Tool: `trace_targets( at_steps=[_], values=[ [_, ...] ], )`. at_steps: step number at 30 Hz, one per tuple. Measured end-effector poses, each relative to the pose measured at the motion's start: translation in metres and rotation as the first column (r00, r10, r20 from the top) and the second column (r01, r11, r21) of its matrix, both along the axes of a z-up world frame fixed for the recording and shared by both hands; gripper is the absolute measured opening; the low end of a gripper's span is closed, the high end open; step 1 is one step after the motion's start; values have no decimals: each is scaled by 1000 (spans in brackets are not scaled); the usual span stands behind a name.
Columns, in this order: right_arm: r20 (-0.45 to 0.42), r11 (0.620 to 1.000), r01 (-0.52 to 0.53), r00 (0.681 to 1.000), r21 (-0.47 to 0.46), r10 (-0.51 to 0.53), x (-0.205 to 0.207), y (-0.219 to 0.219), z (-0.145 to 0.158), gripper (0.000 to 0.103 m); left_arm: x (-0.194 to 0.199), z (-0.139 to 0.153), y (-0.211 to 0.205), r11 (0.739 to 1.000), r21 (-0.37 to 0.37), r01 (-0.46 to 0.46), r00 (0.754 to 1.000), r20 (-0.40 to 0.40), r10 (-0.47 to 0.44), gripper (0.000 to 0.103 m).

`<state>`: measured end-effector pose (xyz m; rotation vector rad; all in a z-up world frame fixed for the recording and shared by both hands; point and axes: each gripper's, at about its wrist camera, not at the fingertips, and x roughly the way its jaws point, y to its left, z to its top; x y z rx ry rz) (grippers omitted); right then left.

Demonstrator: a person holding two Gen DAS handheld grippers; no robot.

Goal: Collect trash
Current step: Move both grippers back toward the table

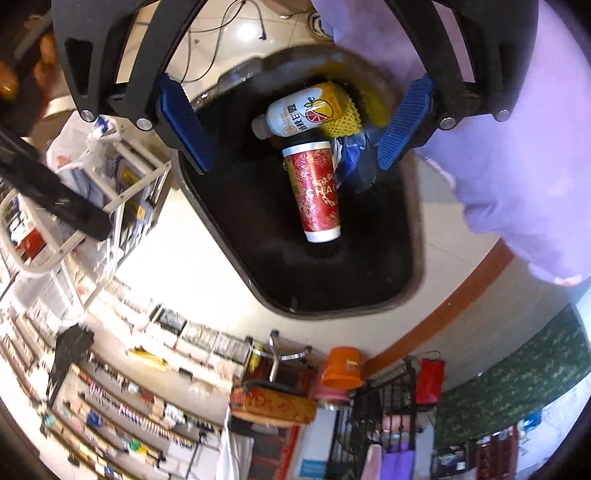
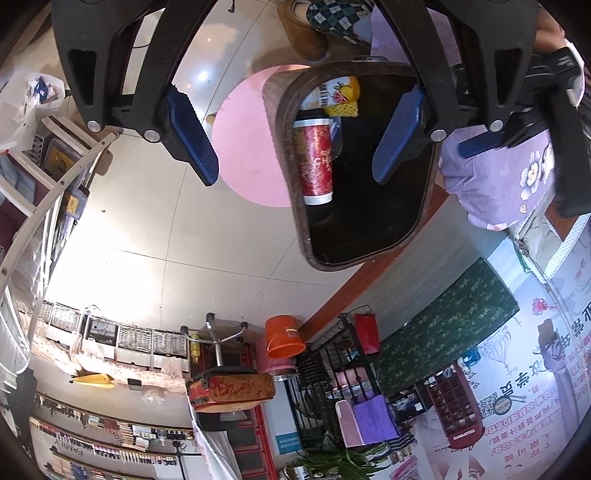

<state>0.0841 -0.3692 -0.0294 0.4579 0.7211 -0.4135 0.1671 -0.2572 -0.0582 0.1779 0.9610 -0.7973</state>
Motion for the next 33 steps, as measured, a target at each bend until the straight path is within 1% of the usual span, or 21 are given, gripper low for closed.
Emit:
trace_targets(
  at_steps=[3,7,10,13,16,17,18,20,24,26,29,30,33],
  values=[
    [-2,998,-54,999,9,54,12,17,-3,87,-4,10,26,999,-21,-42,999,20,43,92],
    [-15,987,-163,987,10,163,35,51,-7,87,-9,22,65,993,-33,-115,989,87,118,95],
    [-1,968,-249,968,5,249,51,80,-7,87,-10,26,100,982,-11,-187,970,153,187,96],
    [7,943,-333,943,8,333,67,110,-7,87,-8,27,133,965,1,-264,950,171,259,96],
    [19,912,-411,912,12,411,83,141,-5,87,-2,26,176,928,-15,-373,915,158,370,96],
    [21,900,-435,900,9,435,88,151,-4,87,-1,27,194,910,-22,-415,897,155,413,96],
    [22,889,-457,889,6,457,92,161,-4,87,0,27,205,896,-22,-443,884,154,440,96],
    [17,869,-495,869,7,494,101,180,-4,87,4,29,234,858,-17,-513,846,158,509,96],
    [8,812,-584,812,6,584,121,226,-2,87,9,32,286,786,-16,-619,773,169,612,96],
    [5,788,-616,788,0,616,129,246,-1,87,11,33,309,749,-9,-663,736,172,654,96],
    [1,744,-668,744,-12,668,143,277,2,87,12,31,339,707,1,-707,695,183,695,96],
    [-1,726,-688,726,-19,688,149,290,4,87,14,31,351,689,6,-725,677,190,711,96],
    [-9,684,-729,684,-38,729,165,320,9,87,16,29,380,647,21,-762,637,201,744,96]
  ],
)
